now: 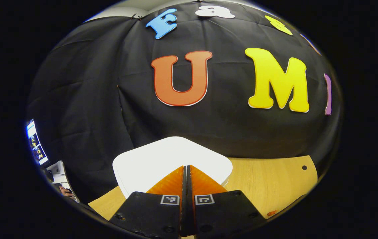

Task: Press the lid of the desktop garbage bin to open it, pick up the crumpled paper on the desktop and throw it into the bin, then pick up the pop can on the desktop and drop it into the bin, and finally close the garbage bin lid.

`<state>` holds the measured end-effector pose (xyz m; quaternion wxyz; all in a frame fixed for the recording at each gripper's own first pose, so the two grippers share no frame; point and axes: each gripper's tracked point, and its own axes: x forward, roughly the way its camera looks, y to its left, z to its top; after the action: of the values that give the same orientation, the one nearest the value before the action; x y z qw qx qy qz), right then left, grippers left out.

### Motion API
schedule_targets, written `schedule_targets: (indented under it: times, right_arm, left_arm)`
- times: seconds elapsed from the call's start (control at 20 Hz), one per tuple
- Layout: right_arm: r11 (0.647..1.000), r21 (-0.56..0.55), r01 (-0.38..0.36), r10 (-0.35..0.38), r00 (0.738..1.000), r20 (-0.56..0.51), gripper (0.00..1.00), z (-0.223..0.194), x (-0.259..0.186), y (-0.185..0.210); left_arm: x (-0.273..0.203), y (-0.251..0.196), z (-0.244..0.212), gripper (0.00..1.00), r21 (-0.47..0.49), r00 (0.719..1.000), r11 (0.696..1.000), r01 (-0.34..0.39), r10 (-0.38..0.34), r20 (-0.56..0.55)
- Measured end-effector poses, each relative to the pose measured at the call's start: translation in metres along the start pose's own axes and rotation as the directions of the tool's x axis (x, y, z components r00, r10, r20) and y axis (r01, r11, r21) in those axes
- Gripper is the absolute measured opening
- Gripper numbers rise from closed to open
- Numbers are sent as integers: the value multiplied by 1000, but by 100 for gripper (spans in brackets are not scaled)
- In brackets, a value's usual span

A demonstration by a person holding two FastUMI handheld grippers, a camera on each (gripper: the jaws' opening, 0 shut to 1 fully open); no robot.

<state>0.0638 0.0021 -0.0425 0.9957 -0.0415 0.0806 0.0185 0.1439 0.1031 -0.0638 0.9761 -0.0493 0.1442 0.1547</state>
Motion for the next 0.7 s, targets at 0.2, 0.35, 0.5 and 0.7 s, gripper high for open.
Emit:
schedule_targets:
  times: [0.2,0.35,0.5,0.7]
  right_arm:
    - [1000,-5,-2,2,1000,-12,94,-3,1,3]
    - [1000,-3,-13,13,1000,-20,93,-5,0,6]
    - [1000,-3,-18,18,1000,-19,95,-6,-2,6]
    - [1000,26,-4,4,1000,-15,94,-6,-5,-3]
  left_arm:
    - [0,0,-2,3,52,999,999,-16,18,-35]
    - [2,3,-8,3,-22,996,999,-32,30,-84]
    - [-2,1,-7,3,-58,995,998,-29,24,-95]
    - [-3,2,4,3,26,996,999,-31,33,-87]
